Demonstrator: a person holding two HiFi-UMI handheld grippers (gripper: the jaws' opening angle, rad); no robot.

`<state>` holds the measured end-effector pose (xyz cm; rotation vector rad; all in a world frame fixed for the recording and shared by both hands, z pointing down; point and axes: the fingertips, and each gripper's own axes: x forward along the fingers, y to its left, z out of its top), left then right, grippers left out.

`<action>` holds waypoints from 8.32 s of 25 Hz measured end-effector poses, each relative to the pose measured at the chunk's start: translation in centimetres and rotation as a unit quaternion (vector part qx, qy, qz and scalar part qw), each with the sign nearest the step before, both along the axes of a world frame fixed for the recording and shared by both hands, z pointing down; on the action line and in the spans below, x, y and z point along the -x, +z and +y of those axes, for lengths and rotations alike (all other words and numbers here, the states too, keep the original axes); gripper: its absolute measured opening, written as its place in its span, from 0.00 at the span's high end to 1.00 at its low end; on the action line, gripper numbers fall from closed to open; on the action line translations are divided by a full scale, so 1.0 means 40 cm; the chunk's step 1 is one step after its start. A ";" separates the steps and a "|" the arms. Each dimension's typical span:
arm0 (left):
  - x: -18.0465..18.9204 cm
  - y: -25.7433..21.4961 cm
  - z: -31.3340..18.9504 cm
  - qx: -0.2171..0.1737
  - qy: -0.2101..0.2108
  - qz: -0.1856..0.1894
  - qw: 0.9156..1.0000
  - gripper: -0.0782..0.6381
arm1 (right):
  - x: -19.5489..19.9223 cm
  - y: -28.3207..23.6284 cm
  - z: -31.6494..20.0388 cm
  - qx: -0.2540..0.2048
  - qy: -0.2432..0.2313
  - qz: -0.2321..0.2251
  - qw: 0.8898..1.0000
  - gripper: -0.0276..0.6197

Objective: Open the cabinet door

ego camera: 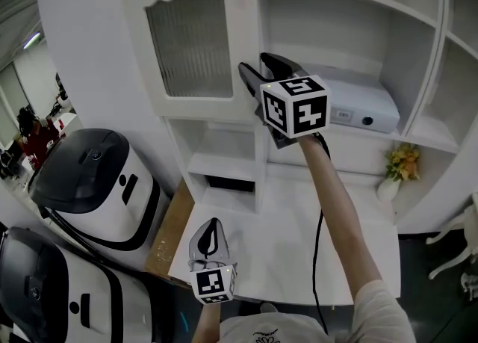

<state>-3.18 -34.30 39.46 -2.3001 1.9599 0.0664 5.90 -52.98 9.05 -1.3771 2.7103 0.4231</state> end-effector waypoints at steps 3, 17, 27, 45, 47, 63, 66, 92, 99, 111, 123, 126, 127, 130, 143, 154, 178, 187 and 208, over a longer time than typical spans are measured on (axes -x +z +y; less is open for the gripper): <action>0.006 0.003 0.000 0.001 -0.001 -0.001 1.000 0.88 | 0.001 -0.001 -0.002 0.007 0.000 -0.001 1.000 0.66; -0.012 0.002 0.009 -0.001 0.009 0.001 1.000 0.88 | -0.008 0.009 0.012 0.005 -0.001 -0.006 1.000 0.74; -0.020 -0.013 0.021 -0.006 0.010 0.001 1.000 0.88 | -0.023 0.019 0.032 0.011 -0.023 -0.049 0.998 0.83; 0.047 -0.021 0.060 -0.019 -0.033 -0.012 0.999 0.88 | -0.005 0.015 0.150 0.061 -0.174 -0.167 0.969 0.86; 0.060 -0.025 0.065 -0.022 -0.037 -0.012 0.999 0.88 | 0.001 0.014 0.145 0.086 -0.198 -0.210 0.954 0.84; 0.083 -0.019 0.086 -0.023 -0.048 -0.011 0.999 0.88 | 0.071 0.021 0.271 0.020 -0.189 -0.112 0.975 0.86; 0.093 -0.016 0.092 -0.021 -0.056 -0.011 0.998 0.88 | 0.077 0.021 0.289 0.014 -0.202 -0.103 0.974 0.86; 0.294 -0.061 0.185 -0.053 -0.150 -0.009 0.987 0.88 | 0.345 0.026 0.513 -0.005 -0.291 -0.062 0.955 0.81; 0.335 -0.080 0.208 -0.063 -0.167 -0.007 0.984 0.88 | 0.411 0.028 0.540 -0.015 -0.292 -0.049 0.955 0.80; 0.443 -0.091 0.269 -0.078 -0.209 0.014 0.975 0.88 | 0.534 0.029 0.574 -0.016 -0.264 -0.039 0.964 0.80; 0.545 -0.101 0.333 -0.080 -0.243 0.005 0.967 0.88 | 0.635 0.027 0.581 -0.012 -0.272 -0.039 0.961 0.81; 0.571 -0.108 0.359 -0.084 -0.253 0.004 0.964 0.88 | 0.664 0.027 0.580 -0.010 -0.275 -0.040 0.961 0.82; 0.582 -0.111 0.369 -0.085 -0.257 0.004 0.963 0.88 | 0.673 0.027 0.579 -0.012 -0.272 -0.038 0.961 0.82; 0.622 -0.112 0.396 -0.086 -0.272 0.005 0.958 0.88 | 0.700 0.028 0.577 -0.017 -0.266 -0.034 0.963 0.82; 0.692 -0.094 0.430 -0.076 -0.293 0.015 0.953 0.88 | 0.785 0.027 0.561 -0.020 -0.266 -0.032 0.963 0.82; 0.734 -0.098 0.462 -0.073 -0.304 0.006 0.950 0.88 | 0.792 0.029 0.559 -0.025 -0.278 -0.053 0.959 0.82; 0.537 -0.204 0.306 -0.101 -0.174 -0.017 0.979 0.88 | 0.446 0.014 0.542 -0.104 -0.159 -0.046 0.981 0.83; 0.384 -0.221 0.210 -0.101 -0.101 -0.013 0.990 0.88 | 0.223 0.166 0.466 -0.059 -0.056 -0.064 0.995 0.96; 0.233 -0.145 0.132 -0.074 -0.070 -0.002 0.995 0.88 | 0.058 0.633 0.468 0.060 0.020 -0.052 0.997 0.96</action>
